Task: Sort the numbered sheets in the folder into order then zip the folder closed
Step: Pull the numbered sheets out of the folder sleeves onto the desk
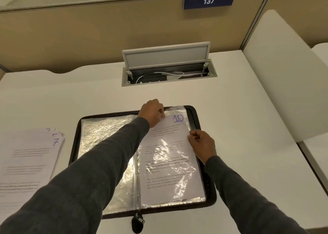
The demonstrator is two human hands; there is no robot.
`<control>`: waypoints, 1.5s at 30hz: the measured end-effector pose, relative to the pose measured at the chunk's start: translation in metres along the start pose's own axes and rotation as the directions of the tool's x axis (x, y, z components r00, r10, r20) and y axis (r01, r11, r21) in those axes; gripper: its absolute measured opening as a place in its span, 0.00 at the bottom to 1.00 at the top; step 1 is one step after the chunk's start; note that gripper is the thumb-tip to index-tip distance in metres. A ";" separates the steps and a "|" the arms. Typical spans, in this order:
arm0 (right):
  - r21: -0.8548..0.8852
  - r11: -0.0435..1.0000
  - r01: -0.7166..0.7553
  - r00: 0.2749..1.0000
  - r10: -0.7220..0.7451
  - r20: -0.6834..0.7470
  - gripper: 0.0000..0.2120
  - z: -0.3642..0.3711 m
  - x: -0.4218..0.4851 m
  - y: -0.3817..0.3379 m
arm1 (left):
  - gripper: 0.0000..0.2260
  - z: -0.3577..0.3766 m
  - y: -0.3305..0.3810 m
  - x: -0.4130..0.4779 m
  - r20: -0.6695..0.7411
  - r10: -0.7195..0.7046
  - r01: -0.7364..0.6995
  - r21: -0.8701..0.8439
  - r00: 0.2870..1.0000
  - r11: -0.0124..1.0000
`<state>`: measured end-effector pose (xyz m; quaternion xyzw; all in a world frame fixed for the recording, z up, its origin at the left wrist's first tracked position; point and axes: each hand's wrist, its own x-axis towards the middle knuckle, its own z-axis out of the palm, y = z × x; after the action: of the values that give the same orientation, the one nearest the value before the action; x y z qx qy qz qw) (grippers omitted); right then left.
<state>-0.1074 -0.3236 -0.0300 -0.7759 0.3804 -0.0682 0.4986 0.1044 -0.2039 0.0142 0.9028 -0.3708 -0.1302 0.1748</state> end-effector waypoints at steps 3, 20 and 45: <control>0.013 1.000 0.004 1.000 -0.004 0.030 0.04 0.002 0.003 0.000 | 0.05 -0.002 -0.001 0.003 0.030 0.008 -0.007 -0.032 1.000 0.999; 0.066 0.997 -0.026 0.998 0.023 0.052 0.04 0.000 0.008 -0.002 | 0.06 -0.016 -0.002 0.005 0.201 -0.073 0.150 -0.400 0.977 0.904; -0.060 0.998 -0.024 0.998 0.028 0.055 0.03 -0.001 -0.004 -0.003 | 0.23 -0.050 -0.002 0.008 -0.176 -0.135 0.062 -0.365 0.975 0.929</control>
<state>-0.1093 -0.3211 -0.0256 -0.7870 0.3784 -0.0288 0.4864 0.1295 -0.1977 0.0573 0.8819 -0.2757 -0.1136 0.3651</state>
